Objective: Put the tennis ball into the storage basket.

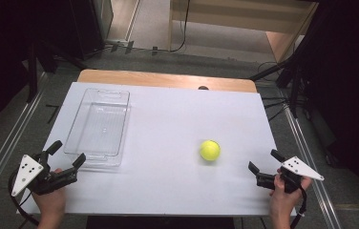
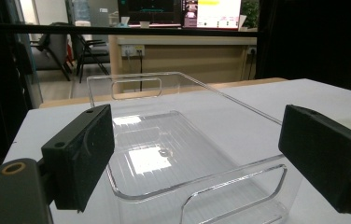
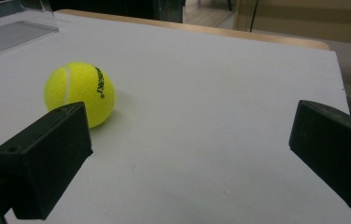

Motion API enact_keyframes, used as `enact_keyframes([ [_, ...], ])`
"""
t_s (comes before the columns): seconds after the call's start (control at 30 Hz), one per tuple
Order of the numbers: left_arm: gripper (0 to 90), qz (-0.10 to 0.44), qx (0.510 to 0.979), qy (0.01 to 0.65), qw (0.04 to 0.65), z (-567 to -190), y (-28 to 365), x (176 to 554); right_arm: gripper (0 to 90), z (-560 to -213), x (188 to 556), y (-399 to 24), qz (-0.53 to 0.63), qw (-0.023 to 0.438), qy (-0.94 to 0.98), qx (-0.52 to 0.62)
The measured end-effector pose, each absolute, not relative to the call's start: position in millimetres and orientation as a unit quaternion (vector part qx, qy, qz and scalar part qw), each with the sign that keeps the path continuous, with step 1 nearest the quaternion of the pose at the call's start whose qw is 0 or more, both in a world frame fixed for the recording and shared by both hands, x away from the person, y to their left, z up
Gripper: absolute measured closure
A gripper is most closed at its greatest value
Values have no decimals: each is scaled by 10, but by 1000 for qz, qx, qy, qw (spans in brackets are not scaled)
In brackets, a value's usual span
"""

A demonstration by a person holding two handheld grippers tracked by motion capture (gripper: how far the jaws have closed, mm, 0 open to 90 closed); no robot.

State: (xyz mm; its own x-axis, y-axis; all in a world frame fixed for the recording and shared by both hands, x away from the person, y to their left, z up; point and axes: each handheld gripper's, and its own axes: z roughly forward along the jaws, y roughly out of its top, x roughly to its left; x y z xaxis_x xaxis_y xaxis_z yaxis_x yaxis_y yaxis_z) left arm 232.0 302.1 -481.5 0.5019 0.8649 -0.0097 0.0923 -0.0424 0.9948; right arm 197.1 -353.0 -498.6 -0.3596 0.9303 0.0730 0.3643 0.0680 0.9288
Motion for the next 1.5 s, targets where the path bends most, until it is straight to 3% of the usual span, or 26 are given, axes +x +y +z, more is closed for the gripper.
enact_keyframes([
  [1.5, 111, 333, 644, 371, 580, -4815, 3012, 2324, 0, -4640, 2289, -3231, 441, 237, 748, 436],
])
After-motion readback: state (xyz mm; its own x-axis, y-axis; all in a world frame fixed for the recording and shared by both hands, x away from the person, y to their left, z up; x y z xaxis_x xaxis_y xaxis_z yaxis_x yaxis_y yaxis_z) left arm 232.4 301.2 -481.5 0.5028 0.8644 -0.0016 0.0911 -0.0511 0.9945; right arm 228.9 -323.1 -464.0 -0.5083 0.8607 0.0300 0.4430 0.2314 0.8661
